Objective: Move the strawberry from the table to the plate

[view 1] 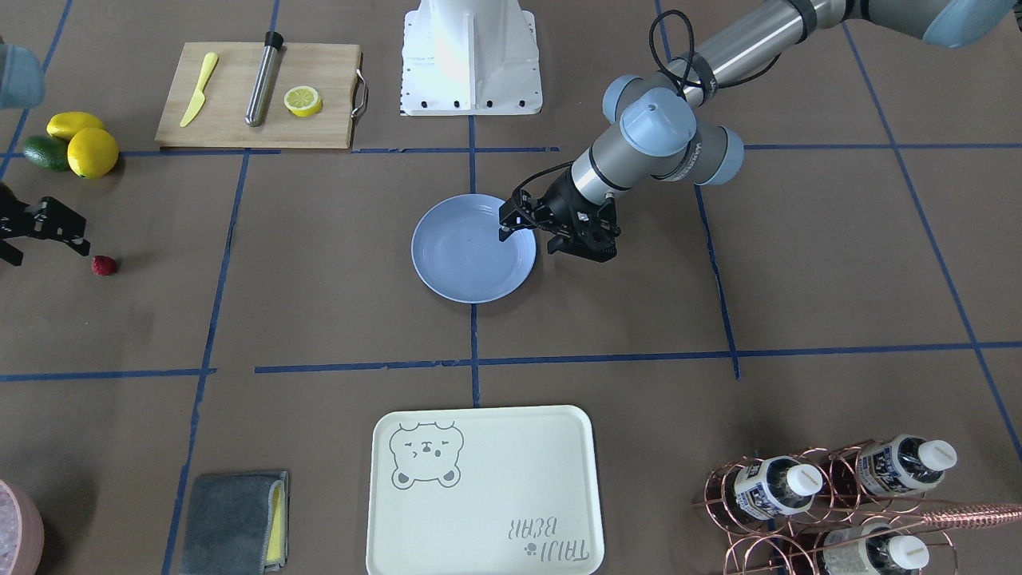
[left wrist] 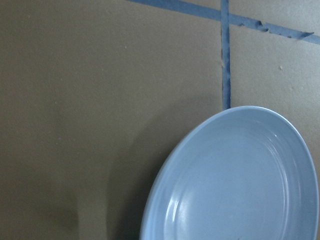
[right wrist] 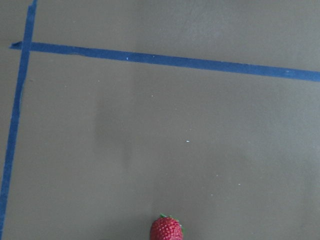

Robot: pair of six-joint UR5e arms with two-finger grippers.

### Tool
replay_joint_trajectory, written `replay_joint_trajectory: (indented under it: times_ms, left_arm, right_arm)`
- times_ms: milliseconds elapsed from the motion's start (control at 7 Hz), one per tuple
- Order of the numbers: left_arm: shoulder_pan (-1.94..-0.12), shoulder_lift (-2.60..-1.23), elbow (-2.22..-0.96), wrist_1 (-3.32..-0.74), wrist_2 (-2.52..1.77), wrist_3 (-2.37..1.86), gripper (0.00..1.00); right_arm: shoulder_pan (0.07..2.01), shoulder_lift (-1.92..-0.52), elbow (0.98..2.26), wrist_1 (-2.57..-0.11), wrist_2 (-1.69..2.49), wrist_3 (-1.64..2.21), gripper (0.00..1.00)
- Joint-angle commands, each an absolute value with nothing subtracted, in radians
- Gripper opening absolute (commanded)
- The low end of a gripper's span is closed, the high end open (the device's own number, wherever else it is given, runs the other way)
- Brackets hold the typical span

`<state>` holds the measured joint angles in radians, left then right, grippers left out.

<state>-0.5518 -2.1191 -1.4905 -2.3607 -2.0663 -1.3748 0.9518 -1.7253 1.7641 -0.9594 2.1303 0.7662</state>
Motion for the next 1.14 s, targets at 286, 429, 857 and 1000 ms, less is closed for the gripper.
replay_joint_trajectory:
  times_ms: [286, 429, 857, 1000]
  left_arm:
    - [-0.552, -2.115, -1.505, -2.359, -2.066, -1.379, 0.99]
    - [-0.552, -2.115, -1.506, -2.359, -2.066, -1.379, 0.99]
    - [-0.552, -2.115, -1.509, -2.359, -2.066, -1.379, 0.99]
    - [-0.552, -2.115, -1.509, -2.359, -2.066, -1.379, 0.99]
  right_arm:
    - [0.873, -1.740, 1.724, -0.842, 2.072, 0.850, 0.96]
    - [0.867, -1.723, 1.688, -0.839, 2.057, 0.850, 0.93]
    - [0.870, -1.687, 1.637, -0.841, 2.057, 0.851, 0.79]
    - [0.871, -1.692, 1.637, -0.842, 2.063, 0.848, 0.64]
